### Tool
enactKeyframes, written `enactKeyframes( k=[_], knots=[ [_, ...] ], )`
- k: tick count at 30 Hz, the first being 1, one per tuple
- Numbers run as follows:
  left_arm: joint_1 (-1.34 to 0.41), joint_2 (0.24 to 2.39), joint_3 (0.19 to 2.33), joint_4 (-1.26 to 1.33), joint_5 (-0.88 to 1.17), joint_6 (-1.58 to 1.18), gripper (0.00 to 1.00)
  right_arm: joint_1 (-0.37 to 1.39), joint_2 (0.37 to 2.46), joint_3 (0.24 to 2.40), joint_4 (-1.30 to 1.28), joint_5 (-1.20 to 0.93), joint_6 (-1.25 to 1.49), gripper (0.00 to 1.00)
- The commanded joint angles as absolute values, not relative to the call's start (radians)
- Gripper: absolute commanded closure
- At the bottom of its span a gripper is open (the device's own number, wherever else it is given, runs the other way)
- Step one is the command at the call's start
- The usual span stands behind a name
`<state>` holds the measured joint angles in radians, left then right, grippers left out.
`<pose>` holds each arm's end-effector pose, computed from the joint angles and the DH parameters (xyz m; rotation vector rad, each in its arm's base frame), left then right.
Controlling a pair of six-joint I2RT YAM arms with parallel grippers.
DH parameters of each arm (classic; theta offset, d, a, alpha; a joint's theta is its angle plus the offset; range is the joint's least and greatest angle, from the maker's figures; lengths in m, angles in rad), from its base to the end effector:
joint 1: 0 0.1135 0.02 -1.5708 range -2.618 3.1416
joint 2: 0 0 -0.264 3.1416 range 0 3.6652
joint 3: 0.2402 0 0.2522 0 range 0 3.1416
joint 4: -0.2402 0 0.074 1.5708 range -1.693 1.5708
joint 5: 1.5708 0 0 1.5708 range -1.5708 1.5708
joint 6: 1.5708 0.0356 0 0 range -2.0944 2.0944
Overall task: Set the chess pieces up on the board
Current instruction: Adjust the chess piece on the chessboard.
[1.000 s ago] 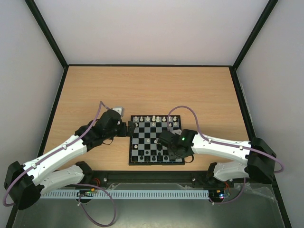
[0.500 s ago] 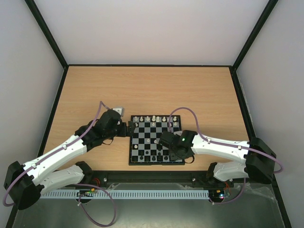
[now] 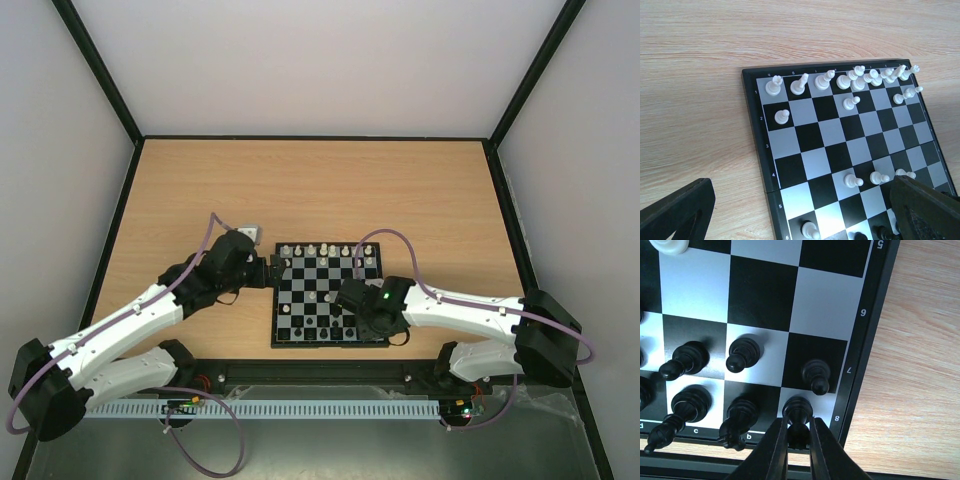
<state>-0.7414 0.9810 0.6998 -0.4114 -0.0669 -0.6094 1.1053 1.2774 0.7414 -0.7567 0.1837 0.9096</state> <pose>0.1561 -0.1397 0.2526 0.1178 2.3400 -0.6267 0.1022 0.1890 0.1879 -0.2404 2.8225 0.1958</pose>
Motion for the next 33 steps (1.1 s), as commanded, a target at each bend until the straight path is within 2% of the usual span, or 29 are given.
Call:
enactKeyframes(
  k=[1,22,26,33],
  knots=[
    [-0.746,0.989,0.691,-0.407,-0.060,-0.601,0.01,1.102,1.265,0.720,-0.803,0.182,0.928,0.89],
    [-0.749,0.997,0.691,-0.402,-0.058,-0.604,0.01,1.111,1.228,0.691,-0.813,0.163,0.939,0.89],
    [-0.749,0.999,0.696,-0.405,-0.059,-0.604,0.01,1.112,1.225,0.708,-0.823,0.167,0.937,0.77],
    [-0.749,1.012,0.706,-0.412,-0.064,-0.607,0.01,1.112,1.216,0.766,-0.853,0.184,0.917,0.66]
  ],
)
